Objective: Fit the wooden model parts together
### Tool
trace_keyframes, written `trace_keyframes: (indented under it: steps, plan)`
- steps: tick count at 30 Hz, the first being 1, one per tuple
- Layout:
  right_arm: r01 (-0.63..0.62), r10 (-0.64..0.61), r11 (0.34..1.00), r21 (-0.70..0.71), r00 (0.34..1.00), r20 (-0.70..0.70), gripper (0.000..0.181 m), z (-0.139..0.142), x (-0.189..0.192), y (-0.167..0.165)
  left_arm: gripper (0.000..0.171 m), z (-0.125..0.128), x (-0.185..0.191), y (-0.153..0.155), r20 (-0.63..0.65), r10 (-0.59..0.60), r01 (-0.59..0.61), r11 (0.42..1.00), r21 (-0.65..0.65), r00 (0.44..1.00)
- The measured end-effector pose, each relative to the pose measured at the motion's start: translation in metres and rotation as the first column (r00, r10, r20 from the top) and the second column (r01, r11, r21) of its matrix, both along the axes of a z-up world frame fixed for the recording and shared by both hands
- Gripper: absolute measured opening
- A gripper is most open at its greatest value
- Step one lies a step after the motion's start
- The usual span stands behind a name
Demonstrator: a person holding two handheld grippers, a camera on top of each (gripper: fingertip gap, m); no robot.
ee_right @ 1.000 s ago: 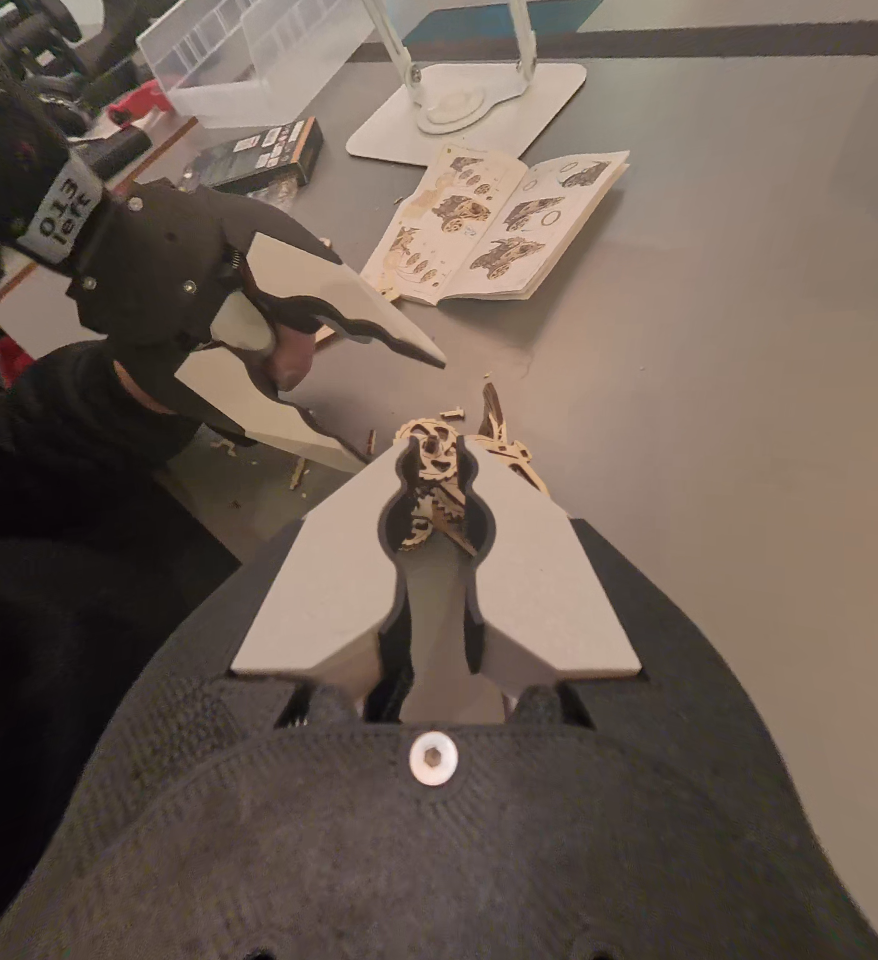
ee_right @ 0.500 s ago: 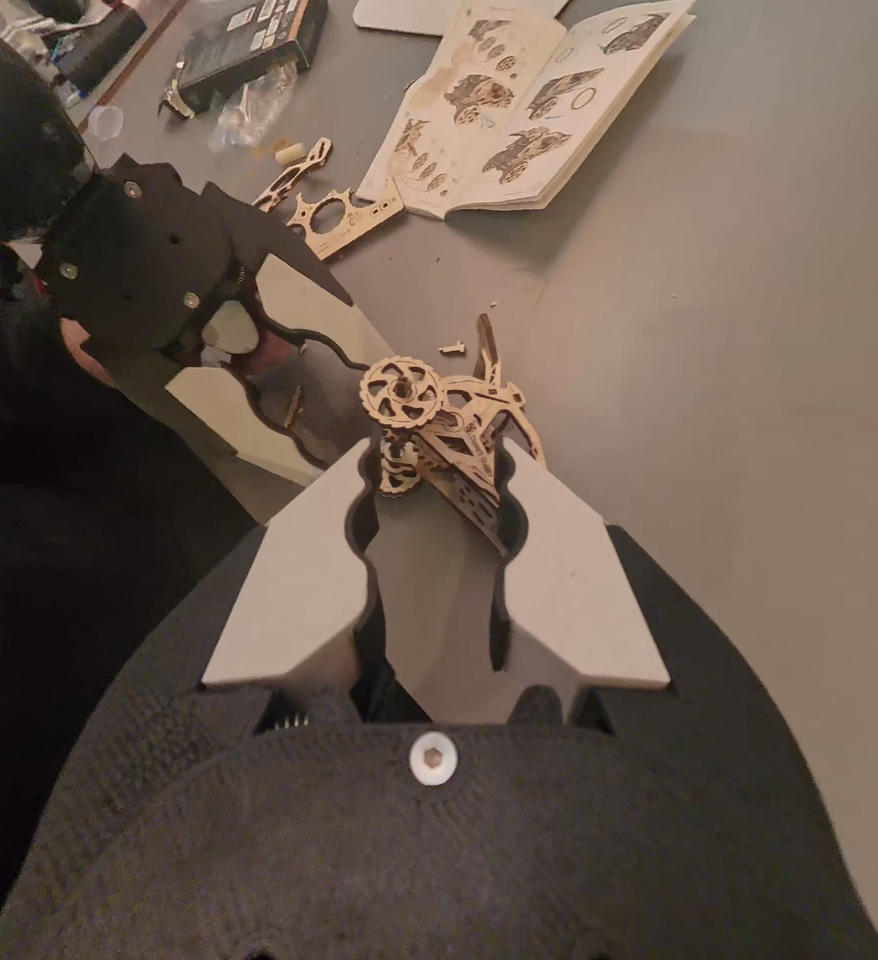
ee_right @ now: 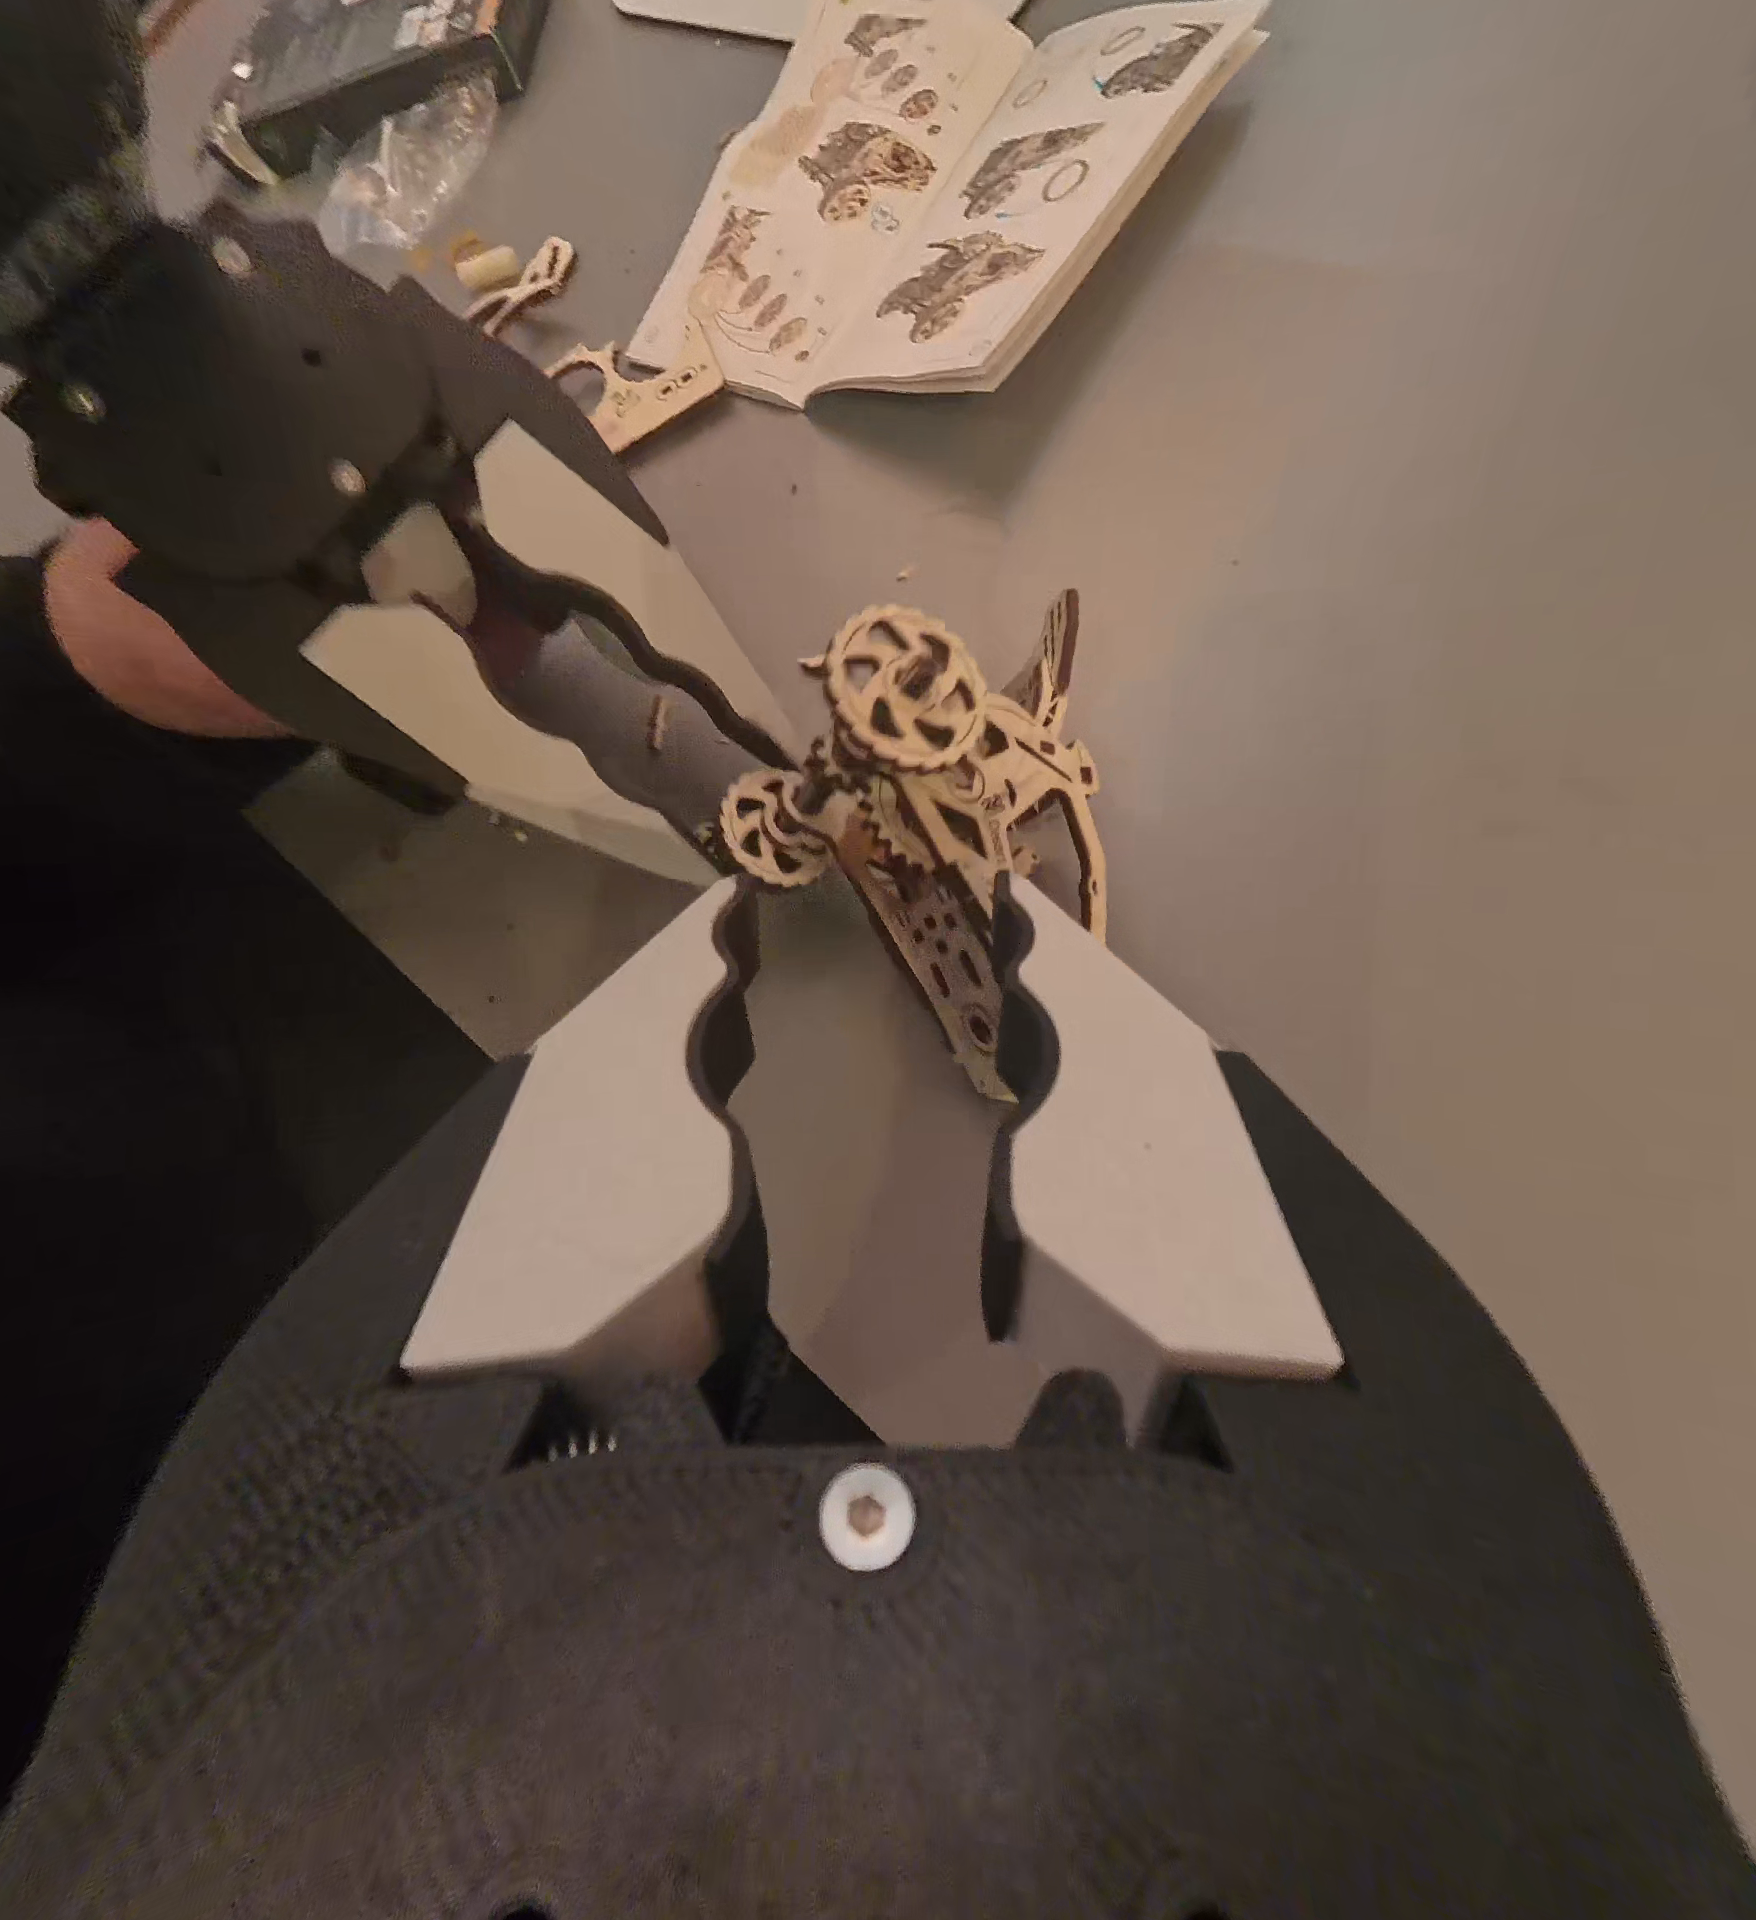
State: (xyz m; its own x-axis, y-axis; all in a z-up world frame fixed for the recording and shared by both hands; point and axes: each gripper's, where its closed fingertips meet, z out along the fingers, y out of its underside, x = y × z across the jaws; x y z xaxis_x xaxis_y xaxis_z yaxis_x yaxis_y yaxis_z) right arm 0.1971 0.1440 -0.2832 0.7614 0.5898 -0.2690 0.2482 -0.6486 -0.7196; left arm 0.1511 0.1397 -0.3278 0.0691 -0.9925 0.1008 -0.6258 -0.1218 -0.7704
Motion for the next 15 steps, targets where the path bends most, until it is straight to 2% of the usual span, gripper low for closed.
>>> trace_keyframes:
  steps: [4, 8, 12, 15]
  plan:
    - [0.031, -0.031, 0.999, -0.010, 0.999, 0.010, 0.043, -0.006, 0.012, 0.002, 0.029, 0.015, 0.007, 0.007, 0.044, 0.012, -0.008, 0.995, -0.098, 0.999]
    - [0.060, -0.060, 0.998, -0.034, 0.998, -0.002, 0.043, -0.016, 0.021, 0.006, 0.029, 0.022, 0.015, 0.017, 0.030, 0.015, -0.012, 0.993, -0.114, 0.999]
    - [0.102, -0.104, 0.993, -0.067, 0.994, -0.020, 0.043, -0.026, 0.030, 0.011, 0.029, 0.036, 0.030, 0.034, 0.068, 0.025, -0.017, 0.992, -0.125, 0.997]
    - [0.098, -0.109, 0.988, -0.116, 0.989, -0.096, 0.045, -0.024, 0.027, 0.010, 0.029, 0.041, 0.036, 0.051, 0.088, 0.064, -0.051, 0.989, -0.139, 0.994]
